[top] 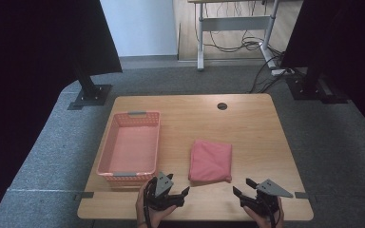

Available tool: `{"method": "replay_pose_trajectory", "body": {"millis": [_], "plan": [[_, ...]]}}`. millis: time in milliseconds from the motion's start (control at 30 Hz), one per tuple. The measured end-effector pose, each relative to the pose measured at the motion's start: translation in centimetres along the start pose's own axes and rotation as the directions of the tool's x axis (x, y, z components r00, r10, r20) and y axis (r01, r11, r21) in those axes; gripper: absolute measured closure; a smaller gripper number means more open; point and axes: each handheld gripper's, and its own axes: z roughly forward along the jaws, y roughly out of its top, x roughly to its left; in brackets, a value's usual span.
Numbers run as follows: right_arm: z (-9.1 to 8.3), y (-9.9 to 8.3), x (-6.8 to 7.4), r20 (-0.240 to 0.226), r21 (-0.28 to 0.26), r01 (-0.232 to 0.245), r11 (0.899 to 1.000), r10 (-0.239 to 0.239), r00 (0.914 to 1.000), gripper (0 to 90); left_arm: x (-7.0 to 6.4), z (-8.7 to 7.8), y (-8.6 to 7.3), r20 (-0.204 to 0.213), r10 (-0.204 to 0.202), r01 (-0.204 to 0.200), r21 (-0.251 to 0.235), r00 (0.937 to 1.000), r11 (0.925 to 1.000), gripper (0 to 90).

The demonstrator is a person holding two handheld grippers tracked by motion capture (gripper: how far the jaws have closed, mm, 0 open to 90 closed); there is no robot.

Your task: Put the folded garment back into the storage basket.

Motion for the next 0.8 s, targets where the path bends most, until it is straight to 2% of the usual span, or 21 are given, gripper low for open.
{"method": "replay_pose_trajectory", "body": {"millis": [300, 500, 800], "plan": [[0.1, -0.1, 0.0, 0.0, 0.003, 0.001, 1.0, -0.001, 1.0, 34.6, 0.7, 0.4, 0.3, -0.01, -0.021, 0.021, 0.006, 0.9997, 0.9998, 22.0], [0.2, -0.1, 0.1, 0.0, 0.007, 0.001, 1.0, -0.001, 1.0, 34.6, 0.6, 0.2, 1.1, -0.009, -0.004, 0.004, 0.002, 1.0, 1.0, 21.9], [0.3, -0.1, 0.2, -0.005, 0.014, 0.008, 1.0, -0.008, 1.0, 34.5, 1.1, 0.3, 1.6, -0.026, -0.017, 0.016, -0.011, 0.9995, 0.9998, 22.1]]}}
